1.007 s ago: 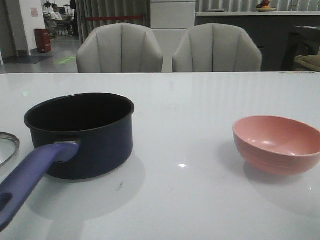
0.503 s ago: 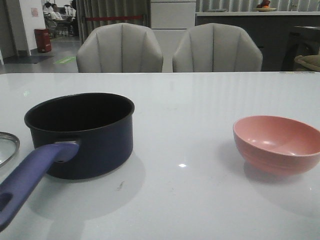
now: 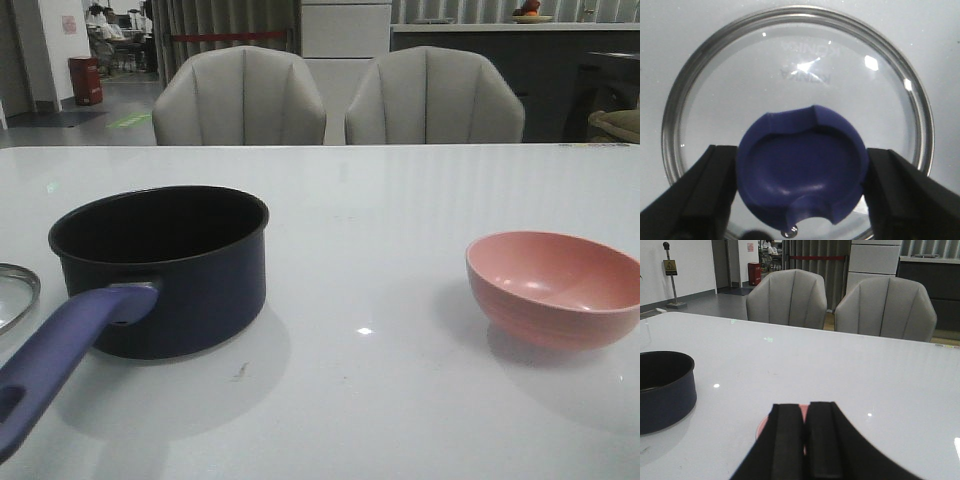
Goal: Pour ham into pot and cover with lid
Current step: 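Grasp the glass lid knob beside the pot with the left gripper and lift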
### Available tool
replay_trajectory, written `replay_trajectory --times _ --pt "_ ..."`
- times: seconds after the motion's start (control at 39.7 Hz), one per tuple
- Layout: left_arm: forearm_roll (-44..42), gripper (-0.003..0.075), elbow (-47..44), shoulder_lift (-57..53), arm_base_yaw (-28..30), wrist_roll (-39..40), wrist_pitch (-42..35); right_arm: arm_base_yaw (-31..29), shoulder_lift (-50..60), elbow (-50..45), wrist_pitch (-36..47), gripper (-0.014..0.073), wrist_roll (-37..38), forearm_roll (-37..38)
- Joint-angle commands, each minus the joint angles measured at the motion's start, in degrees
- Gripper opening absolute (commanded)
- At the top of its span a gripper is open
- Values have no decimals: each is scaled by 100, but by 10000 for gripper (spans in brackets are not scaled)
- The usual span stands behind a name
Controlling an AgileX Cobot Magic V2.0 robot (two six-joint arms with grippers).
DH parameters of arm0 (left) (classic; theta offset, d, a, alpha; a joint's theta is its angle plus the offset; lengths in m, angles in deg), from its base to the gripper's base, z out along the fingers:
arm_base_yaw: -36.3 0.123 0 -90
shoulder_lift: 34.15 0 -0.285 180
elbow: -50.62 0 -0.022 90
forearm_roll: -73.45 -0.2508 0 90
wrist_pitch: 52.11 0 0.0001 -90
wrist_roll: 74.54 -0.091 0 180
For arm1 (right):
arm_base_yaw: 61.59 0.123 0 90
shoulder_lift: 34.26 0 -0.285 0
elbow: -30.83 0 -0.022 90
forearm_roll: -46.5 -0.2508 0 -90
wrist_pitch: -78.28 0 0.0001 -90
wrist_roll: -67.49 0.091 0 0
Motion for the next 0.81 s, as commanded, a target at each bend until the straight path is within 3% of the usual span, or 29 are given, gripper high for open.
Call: replay_trajectory --times 0.0,0.78 --pt "32 413 162 -127 -5 8 -96 4 -67 175 388 148 -50 -29" --pt "32 404 927 -1034 -28 -292 200 4 -67 175 388 148 -50 -29"
